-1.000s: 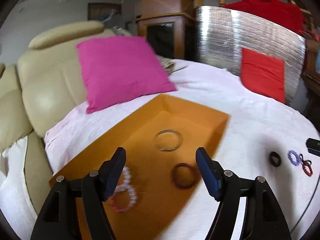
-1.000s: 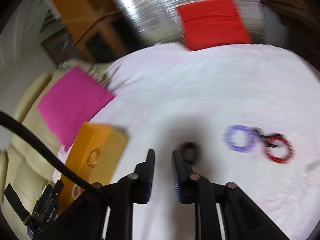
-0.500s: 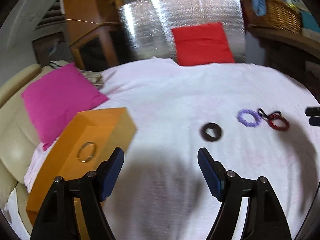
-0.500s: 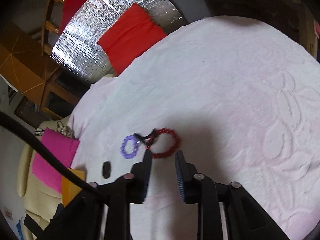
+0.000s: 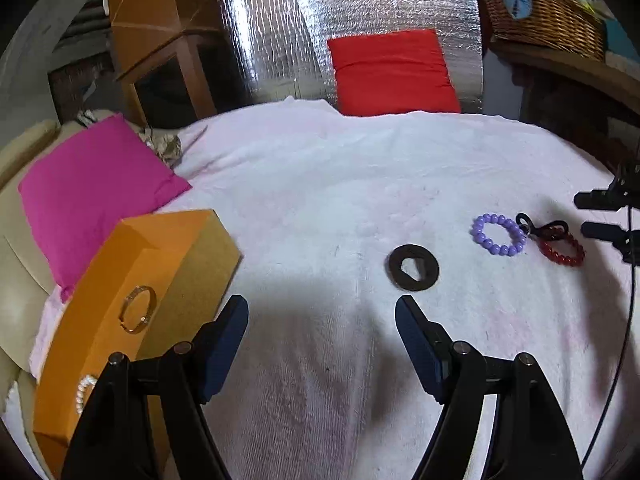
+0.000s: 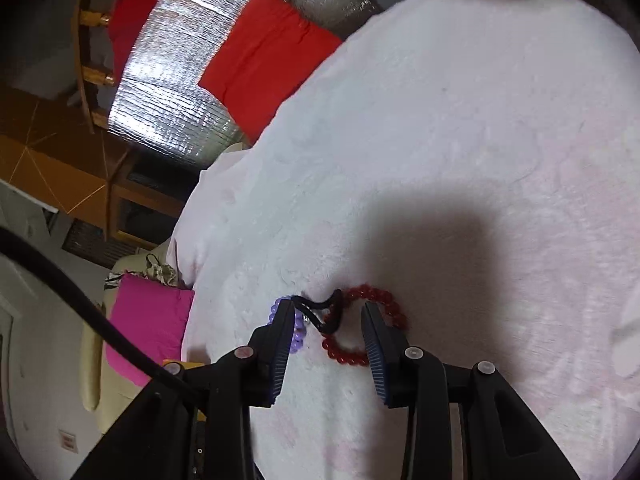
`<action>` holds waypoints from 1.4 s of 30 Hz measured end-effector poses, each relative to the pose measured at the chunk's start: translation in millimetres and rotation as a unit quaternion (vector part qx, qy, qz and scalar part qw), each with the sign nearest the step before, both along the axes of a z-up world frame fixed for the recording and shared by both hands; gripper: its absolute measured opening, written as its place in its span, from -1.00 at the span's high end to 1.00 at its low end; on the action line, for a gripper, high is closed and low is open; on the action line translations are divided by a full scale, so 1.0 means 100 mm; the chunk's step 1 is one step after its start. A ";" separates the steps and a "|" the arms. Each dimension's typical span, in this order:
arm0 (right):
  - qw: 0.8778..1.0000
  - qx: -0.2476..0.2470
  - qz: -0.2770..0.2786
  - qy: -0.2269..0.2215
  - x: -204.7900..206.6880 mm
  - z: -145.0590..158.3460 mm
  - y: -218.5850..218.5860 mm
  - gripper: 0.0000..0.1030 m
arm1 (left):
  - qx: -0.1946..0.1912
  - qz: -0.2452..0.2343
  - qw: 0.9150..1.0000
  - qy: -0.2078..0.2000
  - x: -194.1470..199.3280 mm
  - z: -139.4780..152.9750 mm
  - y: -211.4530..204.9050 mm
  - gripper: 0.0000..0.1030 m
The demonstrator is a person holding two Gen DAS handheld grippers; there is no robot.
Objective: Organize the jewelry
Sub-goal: 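Grasp the black hair tie with the right tool while the left tool grasps the black rubber ring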
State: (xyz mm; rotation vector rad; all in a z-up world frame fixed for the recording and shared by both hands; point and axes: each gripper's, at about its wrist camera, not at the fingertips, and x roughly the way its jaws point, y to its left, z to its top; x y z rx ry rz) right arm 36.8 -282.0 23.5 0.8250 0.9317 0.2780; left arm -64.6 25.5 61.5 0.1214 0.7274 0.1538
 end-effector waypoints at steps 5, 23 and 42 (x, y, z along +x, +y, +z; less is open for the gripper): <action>1.000 0.006 -0.010 0.021 0.16 -0.18 0.08 0.40 | -0.044 -0.013 0.999 0.027 0.14 -0.12 0.05 -0.49; 0.997 0.016 -0.059 -0.037 -0.22 0.10 -0.15 0.88 | -0.120 -0.067 0.989 0.049 0.53 -0.30 -0.11 -0.54; 0.999 -0.002 -0.028 -0.039 -0.21 0.16 0.07 0.88 | -0.148 -0.067 0.985 0.056 0.76 -0.41 -0.12 0.68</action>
